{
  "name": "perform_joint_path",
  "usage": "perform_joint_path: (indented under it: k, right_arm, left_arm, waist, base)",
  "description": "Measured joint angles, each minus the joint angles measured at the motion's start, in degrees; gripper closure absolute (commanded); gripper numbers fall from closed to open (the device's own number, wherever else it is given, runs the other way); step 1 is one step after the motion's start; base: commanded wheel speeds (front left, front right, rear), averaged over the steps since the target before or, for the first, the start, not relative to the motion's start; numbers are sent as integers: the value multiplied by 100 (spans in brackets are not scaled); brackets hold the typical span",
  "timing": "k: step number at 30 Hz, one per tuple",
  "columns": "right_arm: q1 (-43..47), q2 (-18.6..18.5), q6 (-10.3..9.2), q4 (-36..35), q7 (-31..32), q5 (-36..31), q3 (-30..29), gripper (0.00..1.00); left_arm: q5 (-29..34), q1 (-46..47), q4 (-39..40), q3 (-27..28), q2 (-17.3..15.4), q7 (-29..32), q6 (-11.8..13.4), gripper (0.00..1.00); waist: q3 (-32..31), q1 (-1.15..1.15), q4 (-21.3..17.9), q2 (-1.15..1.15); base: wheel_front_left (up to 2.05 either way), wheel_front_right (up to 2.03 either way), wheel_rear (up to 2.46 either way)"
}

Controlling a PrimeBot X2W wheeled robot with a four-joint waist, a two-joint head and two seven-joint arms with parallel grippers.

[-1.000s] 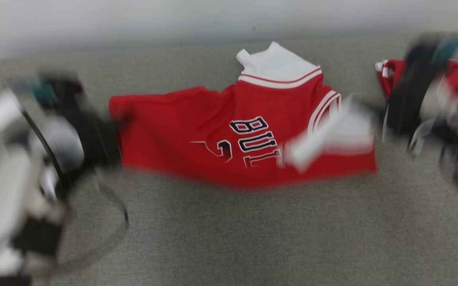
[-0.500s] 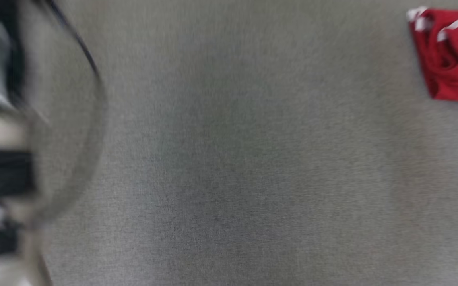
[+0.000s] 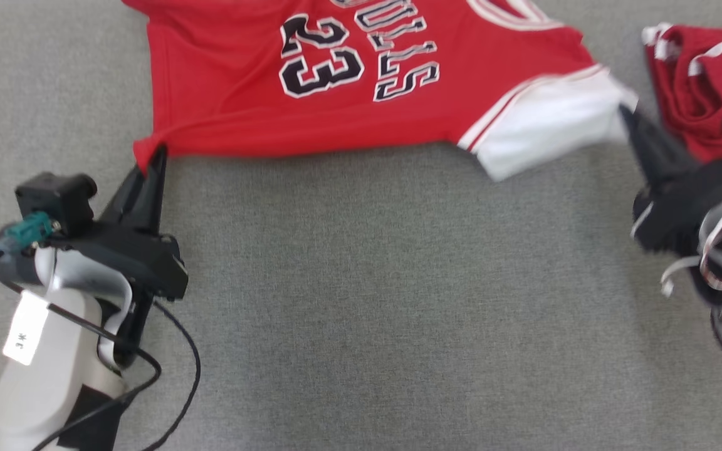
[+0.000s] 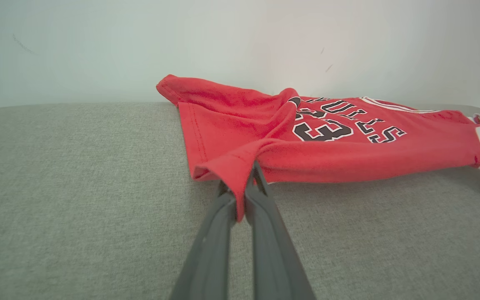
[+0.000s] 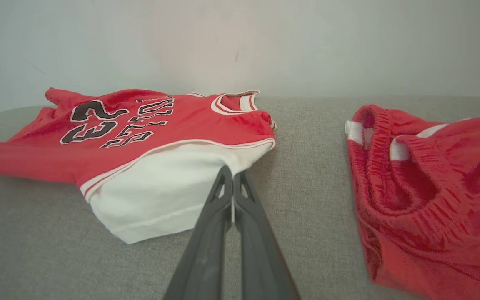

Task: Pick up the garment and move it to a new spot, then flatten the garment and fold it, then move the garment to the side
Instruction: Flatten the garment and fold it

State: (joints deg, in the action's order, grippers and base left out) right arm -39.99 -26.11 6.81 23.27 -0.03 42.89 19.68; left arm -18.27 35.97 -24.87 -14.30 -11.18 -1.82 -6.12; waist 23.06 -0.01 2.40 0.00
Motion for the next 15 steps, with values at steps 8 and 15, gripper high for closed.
perform_joint_path:
  k: [8,15]
  right_arm:
    - [994,12,1,90,235,35,266,100]
    - [2085,-60,-104,-143,290,303,194,100]
  left_arm:
    - [34,-693,-237,-312,-115,-131,-51,100]
    - [-46,-1472,-269,-280,-194,-183,-53,100]
  waist:
    - [-605,-1,-28,0]
    - [-1244,-1,-51,0]
  base:
    - [0,0,0]
    - [0,0,0]
